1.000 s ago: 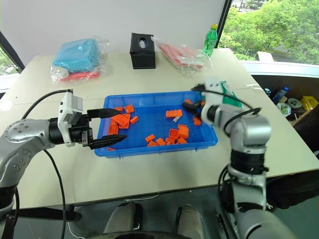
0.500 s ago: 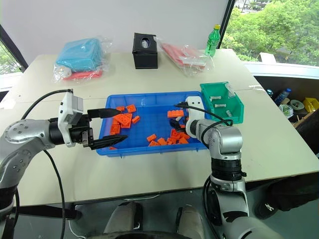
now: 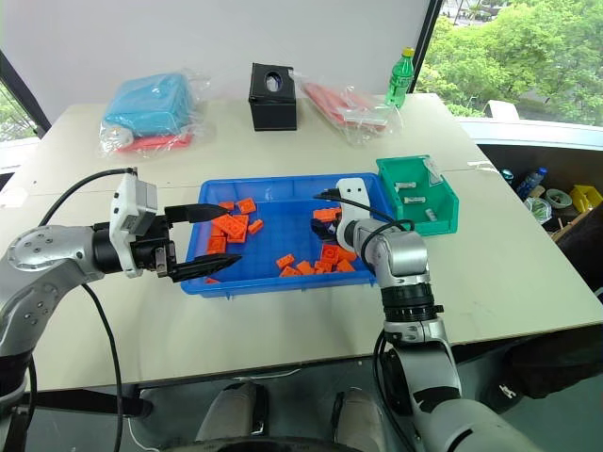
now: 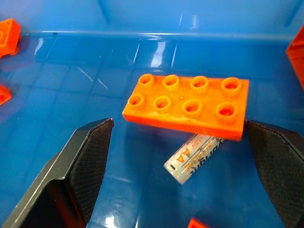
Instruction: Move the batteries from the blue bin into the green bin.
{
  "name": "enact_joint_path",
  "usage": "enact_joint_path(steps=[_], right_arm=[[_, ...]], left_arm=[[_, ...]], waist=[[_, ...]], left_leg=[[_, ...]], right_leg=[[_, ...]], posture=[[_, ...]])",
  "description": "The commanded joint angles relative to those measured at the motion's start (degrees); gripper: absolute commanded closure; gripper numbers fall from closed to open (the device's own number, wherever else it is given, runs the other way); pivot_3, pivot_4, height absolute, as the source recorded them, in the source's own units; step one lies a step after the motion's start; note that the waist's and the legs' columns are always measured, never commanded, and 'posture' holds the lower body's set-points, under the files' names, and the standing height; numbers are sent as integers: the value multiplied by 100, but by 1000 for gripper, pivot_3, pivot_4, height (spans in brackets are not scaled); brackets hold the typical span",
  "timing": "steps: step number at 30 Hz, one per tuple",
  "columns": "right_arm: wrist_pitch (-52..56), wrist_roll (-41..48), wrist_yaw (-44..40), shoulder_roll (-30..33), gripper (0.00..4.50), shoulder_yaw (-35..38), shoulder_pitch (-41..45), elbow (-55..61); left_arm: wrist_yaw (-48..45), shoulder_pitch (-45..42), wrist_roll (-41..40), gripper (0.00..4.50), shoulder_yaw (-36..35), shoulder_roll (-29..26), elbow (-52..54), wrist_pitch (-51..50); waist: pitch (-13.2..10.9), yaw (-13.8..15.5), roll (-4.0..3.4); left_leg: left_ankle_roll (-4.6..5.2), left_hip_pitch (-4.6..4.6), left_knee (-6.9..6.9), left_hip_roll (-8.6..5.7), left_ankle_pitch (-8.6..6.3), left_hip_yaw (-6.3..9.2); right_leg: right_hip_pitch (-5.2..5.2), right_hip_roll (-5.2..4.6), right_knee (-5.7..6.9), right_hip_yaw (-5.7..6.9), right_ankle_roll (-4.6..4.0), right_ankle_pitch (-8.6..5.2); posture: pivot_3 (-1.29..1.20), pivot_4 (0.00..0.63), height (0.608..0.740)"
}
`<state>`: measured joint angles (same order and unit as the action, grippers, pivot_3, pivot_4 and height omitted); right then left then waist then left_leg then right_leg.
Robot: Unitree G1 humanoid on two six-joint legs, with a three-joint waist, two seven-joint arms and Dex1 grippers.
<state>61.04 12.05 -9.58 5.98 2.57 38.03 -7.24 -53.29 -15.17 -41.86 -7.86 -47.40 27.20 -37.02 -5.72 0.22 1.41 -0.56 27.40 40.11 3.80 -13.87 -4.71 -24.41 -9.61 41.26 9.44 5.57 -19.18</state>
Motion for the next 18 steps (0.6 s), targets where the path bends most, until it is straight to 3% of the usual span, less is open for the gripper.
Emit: enact_joint_path(steps=[1,3,9,13,18], right_arm=[[49,54,-46,-49,520,-48,-96,29],[130,77,-63,-14,1256,-54,-161,182],[329,93,-127,120,4365,-37,-230,493],[494,142,-238,308,4365,-17,-182,717],[788,388,-305,633,4365,610,261,928]], left_arm=[[16,-31,-37,0,-214,-65,143,71],[16,-50,-40,0,-220,-60,123,72],[5,-152,-15,0,-161,-19,37,96],[-20,-250,25,0,-92,19,-48,130],[-90,-321,79,0,-23,52,-161,197]], waist=[[0,-4,0],[0,-1,0],[0,6,-2],[-2,27,-6],[-11,36,-18]], left_leg=[[0,0,0,0,0,0],[0,0,0,1,0,0],[0,0,0,1,0,0],[0,2,0,1,0,0],[0,5,1,0,0,-1]], right_leg=[[0,0,0,0,0,0],[0,1,0,0,0,0],[0,0,0,0,0,0],[-1,0,-1,0,-1,0],[-3,0,-2,-2,-1,0]], posture=[[0,150,630],[0,150,630],[0,150,630],[0,150,630],[0,150,630]])
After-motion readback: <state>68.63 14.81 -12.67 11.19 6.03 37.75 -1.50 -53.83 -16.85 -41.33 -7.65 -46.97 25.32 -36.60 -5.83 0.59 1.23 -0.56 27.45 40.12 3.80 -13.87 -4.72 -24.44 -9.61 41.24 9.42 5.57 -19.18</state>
